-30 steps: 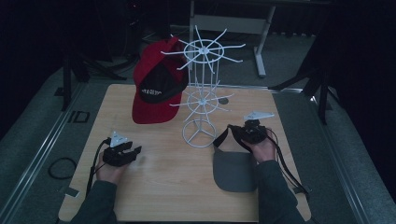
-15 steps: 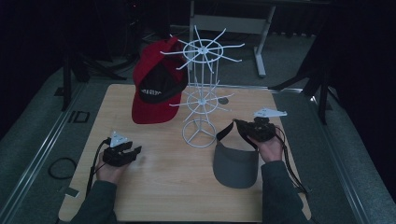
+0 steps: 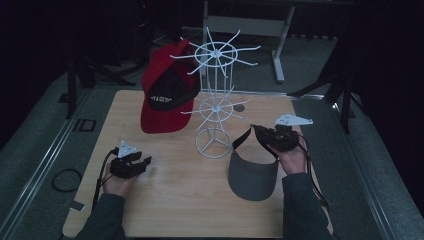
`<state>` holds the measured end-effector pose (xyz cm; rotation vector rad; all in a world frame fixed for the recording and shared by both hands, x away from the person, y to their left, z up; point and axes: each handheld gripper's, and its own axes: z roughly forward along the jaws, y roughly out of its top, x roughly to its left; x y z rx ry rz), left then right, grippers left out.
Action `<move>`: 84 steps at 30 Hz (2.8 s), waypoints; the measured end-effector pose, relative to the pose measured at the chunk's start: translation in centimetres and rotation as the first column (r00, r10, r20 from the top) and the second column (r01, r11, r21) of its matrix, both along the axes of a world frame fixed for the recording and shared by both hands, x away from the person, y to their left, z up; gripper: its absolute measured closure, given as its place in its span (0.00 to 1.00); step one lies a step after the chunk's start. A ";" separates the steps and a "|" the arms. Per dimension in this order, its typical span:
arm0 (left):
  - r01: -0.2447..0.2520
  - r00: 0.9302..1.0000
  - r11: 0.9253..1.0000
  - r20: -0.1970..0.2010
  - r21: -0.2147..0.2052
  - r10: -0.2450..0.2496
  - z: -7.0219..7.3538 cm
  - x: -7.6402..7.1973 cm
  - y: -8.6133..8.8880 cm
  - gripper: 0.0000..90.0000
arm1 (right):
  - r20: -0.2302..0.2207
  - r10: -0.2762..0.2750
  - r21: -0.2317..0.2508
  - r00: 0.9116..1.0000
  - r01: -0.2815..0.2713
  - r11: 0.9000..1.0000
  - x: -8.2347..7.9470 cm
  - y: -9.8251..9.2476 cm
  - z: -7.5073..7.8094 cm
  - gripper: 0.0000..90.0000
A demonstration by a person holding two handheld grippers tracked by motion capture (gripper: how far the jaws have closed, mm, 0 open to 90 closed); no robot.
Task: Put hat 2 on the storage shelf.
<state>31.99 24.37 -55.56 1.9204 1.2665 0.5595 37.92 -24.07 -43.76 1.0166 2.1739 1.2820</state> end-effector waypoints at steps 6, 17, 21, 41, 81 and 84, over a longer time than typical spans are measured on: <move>0.003 1.000 1.000 -0.001 0.002 -0.003 0.0 0.0 0.0 0.59 | 0.020 0.003 0.012 1.000 -0.004 1.000 -0.4 0.0 0.6 0.98; 0.002 1.000 1.000 -0.001 0.001 -0.002 0.0 0.0 0.0 0.59 | 0.064 0.013 0.047 0.998 -0.016 0.999 -1.4 -0.3 1.9 0.98; 0.001 1.000 1.000 -0.002 -0.001 -0.001 0.0 0.0 0.0 0.59 | 0.075 0.016 0.054 0.997 -0.020 0.998 -1.6 -0.5 2.4 0.98; 0.000 1.000 1.000 -0.003 0.000 0.000 -0.1 0.0 -0.1 0.59 | 0.109 0.034 0.090 0.993 -0.044 0.995 -2.5 -0.8 4.0 0.98; -0.006 1.000 1.000 -0.003 -0.002 0.006 0.0 0.0 0.0 0.59 | 0.170 0.071 0.088 0.983 -0.087 0.992 -3.6 -0.2 6.3 0.98; -0.005 1.000 1.000 -0.003 0.000 0.005 0.0 0.1 0.0 0.59 | 0.170 0.070 0.087 0.983 -0.085 0.993 -3.6 -0.2 6.4 0.98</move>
